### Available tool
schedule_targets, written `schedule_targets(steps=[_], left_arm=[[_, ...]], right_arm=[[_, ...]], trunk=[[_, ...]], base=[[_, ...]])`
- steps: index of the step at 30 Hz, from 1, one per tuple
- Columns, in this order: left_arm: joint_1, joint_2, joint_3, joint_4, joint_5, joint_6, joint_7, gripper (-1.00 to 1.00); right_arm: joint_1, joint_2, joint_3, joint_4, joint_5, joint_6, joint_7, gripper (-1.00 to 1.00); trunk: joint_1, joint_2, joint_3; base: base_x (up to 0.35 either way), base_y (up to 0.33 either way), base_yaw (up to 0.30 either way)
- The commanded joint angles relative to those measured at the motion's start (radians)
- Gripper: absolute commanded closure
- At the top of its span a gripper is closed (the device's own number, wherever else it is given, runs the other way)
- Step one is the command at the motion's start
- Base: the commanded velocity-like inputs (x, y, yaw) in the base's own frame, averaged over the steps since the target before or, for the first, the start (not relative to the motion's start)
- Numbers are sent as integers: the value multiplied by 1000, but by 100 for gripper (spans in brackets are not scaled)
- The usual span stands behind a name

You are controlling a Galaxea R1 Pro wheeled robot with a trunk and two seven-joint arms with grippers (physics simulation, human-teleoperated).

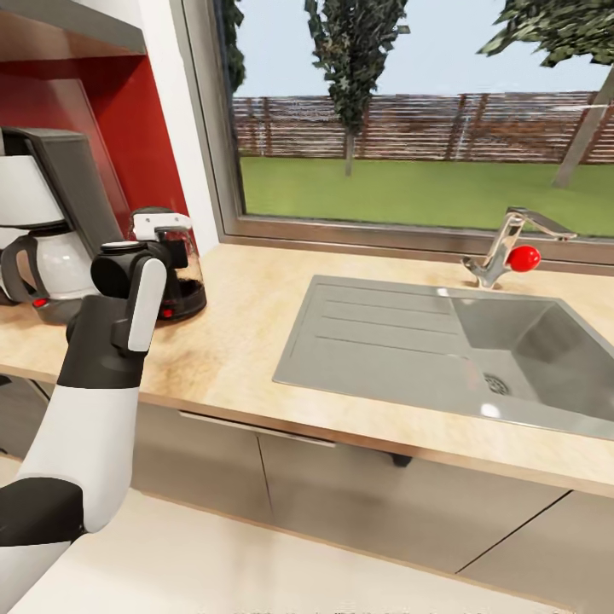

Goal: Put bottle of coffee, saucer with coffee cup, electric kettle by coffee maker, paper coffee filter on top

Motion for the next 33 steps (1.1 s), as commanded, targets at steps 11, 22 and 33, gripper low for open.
schedule_targets(steps=[11,22,33], left_arm=[[-1,1,-2,-1,4,3,11,100],[-1,1,-2,-2,4,3,10,100],[9,1,-2,-7,5,3,10,-100]], right_arm=[[-1,-1,4,1,5,-2,-1,-100],[-1,-1,4,1,5,-2,0,-100],[-1,-1,4,1,5,-2,0,-100]], trunk=[[0,0,-17],[0,0,-22],[0,0,-22]], base=[[0,0,0],[0,0,0],[0,0,0]])
